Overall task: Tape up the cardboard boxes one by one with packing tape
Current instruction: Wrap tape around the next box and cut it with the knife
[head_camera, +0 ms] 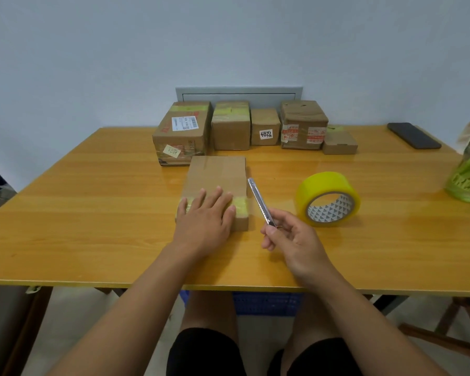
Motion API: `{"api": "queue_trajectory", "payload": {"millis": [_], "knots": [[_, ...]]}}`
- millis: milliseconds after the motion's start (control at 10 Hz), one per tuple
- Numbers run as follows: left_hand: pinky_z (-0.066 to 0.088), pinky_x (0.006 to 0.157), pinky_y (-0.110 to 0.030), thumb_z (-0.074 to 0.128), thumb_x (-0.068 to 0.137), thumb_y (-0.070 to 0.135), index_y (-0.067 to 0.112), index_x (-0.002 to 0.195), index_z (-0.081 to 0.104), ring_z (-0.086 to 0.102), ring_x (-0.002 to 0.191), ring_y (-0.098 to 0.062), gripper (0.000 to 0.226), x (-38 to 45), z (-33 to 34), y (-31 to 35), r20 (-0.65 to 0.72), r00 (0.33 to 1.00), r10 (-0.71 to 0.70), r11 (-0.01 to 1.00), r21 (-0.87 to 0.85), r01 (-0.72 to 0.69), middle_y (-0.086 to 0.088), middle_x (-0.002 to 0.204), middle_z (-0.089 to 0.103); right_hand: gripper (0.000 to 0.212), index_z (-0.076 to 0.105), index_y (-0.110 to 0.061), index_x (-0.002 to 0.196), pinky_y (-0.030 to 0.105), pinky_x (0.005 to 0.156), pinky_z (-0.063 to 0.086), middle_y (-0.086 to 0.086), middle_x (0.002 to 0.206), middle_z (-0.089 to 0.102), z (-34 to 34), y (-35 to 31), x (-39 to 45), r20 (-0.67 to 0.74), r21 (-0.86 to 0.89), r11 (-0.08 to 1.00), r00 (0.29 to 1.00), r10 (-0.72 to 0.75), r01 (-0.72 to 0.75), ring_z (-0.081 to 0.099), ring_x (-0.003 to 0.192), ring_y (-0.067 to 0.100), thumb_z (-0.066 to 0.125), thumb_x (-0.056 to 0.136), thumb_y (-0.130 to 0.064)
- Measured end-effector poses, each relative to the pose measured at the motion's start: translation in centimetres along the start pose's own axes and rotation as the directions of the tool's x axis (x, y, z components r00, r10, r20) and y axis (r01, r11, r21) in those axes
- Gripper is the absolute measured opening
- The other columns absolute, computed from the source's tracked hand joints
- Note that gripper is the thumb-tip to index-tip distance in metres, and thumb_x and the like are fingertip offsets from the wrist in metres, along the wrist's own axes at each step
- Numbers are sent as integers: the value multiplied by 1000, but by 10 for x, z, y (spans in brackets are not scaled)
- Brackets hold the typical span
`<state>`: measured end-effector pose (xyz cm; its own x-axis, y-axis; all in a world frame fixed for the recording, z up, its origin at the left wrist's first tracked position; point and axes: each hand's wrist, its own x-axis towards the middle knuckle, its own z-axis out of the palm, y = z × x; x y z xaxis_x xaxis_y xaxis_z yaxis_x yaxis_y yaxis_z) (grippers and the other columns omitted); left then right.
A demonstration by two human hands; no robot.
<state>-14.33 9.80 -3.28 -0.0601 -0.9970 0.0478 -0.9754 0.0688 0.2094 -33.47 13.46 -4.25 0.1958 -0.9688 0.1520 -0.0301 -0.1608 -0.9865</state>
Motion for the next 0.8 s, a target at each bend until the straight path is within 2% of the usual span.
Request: {"api": "queue_trajectory", "payload": {"millis": [200, 400, 500, 600, 800], "knots": [[-3, 120, -51, 11, 104, 52, 41, 153, 18, 1, 152, -17, 51, 0, 1, 0, -15, 1000, -1, 1000, 12, 1, 13, 164, 7, 4, 54, -10, 100, 24, 51, 53, 6, 70, 64, -1, -1, -1, 24, 73, 996, 999, 42, -44, 65, 56, 19, 55, 97, -8], [-5, 120, -52, 11, 103, 53, 42, 153, 17, -1, 152, -18, 52, 0, 0, 0, 0, 1000, -6, 1000, 1, 6, 14, 164, 7, 35, 51, -6, 85, 23, 37, 40, 4, 57, 58, 0, -5, -1, -7, 55, 996, 997, 72, -71, 54, 39, 18, 61, 82, -39], [-8, 118, -56, 11, 103, 55, 44, 153, 16, -5, 152, -26, 52, -1, 0, 1, 6, 1000, -27, 1000, 5, 27, 15, 164, 5, 40, 47, -9, 82, 23, 35, 35, 3, 54, 56, 0, -5, -1, -27, 28, 996, 996, 85, -85, 49, 36, 18, 60, 80, -47], [-9, 118, -56, 11, 102, 57, 47, 152, 16, -9, 151, -35, 52, -2, 1, 2, 11, 999, -45, 999, 4, 45, 13, 165, 3, 42, 45, -10, 81, 23, 35, 34, 1, 50, 54, 1, -5, 0, -46, -10, 995, 994, 102, -102, 47, 35, 16, 58, 80, -50], [-8, 119, -54, 11, 100, 60, 51, 151, 14, -10, 149, -40, 52, -2, 1, 0, 13, 998, -68, 997, 26, 68, -2, 166, 0, 40, 46, -12, 80, 22, 35, 31, 1, 50, 53, 3, -4, 1, -103, -10, 996, 991, 83, -84, 42, 33, 15, 57, 83, -50]]}}
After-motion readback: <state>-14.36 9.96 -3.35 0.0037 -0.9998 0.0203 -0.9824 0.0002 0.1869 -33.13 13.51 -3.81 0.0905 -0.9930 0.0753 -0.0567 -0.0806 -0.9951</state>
